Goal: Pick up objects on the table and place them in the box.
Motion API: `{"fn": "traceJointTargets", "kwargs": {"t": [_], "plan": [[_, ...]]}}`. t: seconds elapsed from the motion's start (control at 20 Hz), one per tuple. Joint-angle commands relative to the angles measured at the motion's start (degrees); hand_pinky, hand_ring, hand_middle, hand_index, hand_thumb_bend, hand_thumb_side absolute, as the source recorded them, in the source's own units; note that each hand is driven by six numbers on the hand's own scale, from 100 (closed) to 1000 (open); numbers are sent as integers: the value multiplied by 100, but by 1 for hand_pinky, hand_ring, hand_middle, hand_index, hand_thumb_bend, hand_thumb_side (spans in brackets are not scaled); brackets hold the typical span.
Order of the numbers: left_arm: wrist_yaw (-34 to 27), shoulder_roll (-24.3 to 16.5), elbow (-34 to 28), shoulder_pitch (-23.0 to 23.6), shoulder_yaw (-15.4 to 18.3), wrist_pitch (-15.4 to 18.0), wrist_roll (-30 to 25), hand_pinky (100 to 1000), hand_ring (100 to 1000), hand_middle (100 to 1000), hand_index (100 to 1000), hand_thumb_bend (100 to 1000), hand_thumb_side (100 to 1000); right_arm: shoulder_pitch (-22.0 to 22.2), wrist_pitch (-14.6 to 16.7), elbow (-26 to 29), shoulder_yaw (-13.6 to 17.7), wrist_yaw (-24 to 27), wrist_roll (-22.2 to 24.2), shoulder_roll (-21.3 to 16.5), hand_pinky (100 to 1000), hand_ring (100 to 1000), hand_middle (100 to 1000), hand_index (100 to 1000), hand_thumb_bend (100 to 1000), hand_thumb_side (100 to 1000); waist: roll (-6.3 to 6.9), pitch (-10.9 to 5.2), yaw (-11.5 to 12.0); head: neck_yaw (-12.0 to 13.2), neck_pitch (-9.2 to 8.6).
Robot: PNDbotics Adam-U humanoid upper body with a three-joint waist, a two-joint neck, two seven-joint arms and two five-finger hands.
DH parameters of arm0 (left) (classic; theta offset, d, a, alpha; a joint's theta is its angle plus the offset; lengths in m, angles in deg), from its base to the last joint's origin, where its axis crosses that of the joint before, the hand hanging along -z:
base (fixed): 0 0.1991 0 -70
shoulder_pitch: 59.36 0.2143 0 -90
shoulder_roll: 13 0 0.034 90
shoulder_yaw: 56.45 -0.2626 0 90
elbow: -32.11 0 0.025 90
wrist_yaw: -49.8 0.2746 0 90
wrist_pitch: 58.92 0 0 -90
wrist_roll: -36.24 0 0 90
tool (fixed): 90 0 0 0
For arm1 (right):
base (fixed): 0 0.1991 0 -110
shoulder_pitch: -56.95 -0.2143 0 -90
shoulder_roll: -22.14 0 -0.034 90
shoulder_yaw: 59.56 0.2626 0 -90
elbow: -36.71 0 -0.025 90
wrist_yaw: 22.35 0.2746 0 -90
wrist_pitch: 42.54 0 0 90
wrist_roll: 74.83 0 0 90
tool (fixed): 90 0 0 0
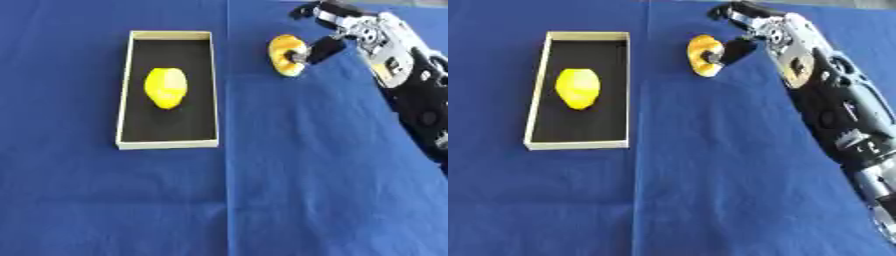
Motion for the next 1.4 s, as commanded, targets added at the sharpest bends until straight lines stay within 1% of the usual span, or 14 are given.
{"fn": "traceJointTargets", "kwargs": {"t": [0.05, 0.15, 0.2, 0.25, 0.3, 0.4, 0.45, 0.55, 0.75, 0.8, 0.85, 1.0, 1.2, 1.4], "plan": [[-8, -74, -92, -74, 4, 14, -24, 806, 855, 763, 790, 627, 702, -30, -66, -118, 51, -188, -10, -90, 906, 920, 727, 827, 368, 297, 44, -93, -3, 13, -26], [-8, -71, -92, -77, 3, 17, -29, 806, 855, 763, 790, 627, 702, -22, -58, -105, 40, -169, -14, -89, 897, 889, 666, 772, 313, 287, 48, -100, -11, 16, -18], [-9, -68, -92, -80, 3, 17, -30, 807, 855, 763, 789, 627, 703, -18, -48, -97, 35, -140, -9, -87, 892, 869, 627, 733, 233, 272, 50, -105, -14, 17, -15], [-10, -65, -92, -82, 3, 15, -31, 807, 855, 763, 789, 626, 703, -14, -32, -89, 30, -90, 5, -84, 891, 867, 624, 729, 223, 270, 51, -109, -17, 20, -13], [-11, -63, -92, -84, 4, 13, -32, 807, 855, 763, 788, 625, 703, -10, -22, -82, 27, -34, 19, -82, 887, 854, 609, 703, 137, 201, 52, -114, -19, 23, -12], [-12, -57, -92, -87, 5, 13, -33, 807, 855, 764, 787, 623, 703, 0, -5, -65, 15, 117, 39, -76, 882, 846, 599, 676, 112, 121, 53, -125, -21, 25, -9], [-14, -55, -92, -87, 5, 13, -33, 807, 855, 764, 787, 623, 703, 6, -4, -58, 4, 196, 46, -75, 881, 843, 594, 667, 100, 122, 53, -129, -19, 27, -8], [-17, -52, -92, -89, 6, 14, -33, 807, 855, 764, 786, 621, 704, 16, -27, -39, -16, 334, 45, -77, 877, 838, 595, 619, 100, 154, 53, -138, -16, 32, -4], [-21, -46, -92, -88, 5, 9, -37, 808, 856, 764, 786, 622, 704, 30, -90, 162, -33, 622, -70, -101, 877, 843, 619, 634, 100, 183, 54, -156, -19, 42, 2], [-22, -46, -92, -86, 6, 7, -37, 808, 856, 764, 786, 626, 706, 31, -118, 242, -37, 690, -102, -122, 875, 841, 621, 633, 100, 273, 53, -162, -22, 42, 7], [-22, -47, -92, -83, 6, 6, -38, 808, 856, 764, 786, 621, 704, 27, -156, 339, -38, 751, -134, -154, 874, 840, 619, 633, 100, 176, 52, -171, -28, 45, 14], [-19, -54, -92, -75, 7, -3, -42, 808, 856, 765, 786, 619, 704, 19, -278, 749, -36, 959, -191, -265, 872, 838, 620, 632, 100, 169, 47, -193, -43, 51, 26], [-14, -63, -92, -64, 12, -5, -35, 808, 857, 765, 786, 619, 704, -20, -455, 1597, -48, 1379, -214, -419, 871, 833, 621, 627, 100, 158, 41, -230, -61, 56, 48], [-15, -60, -92, -70, 6, -6, -37, 809, 857, 765, 786, 619, 705, -103, -613, 2325, -230, 1674, -53, -439, 871, 829, 618, 625, 100, 151, 33, -260, -62, 35, 52]]}}
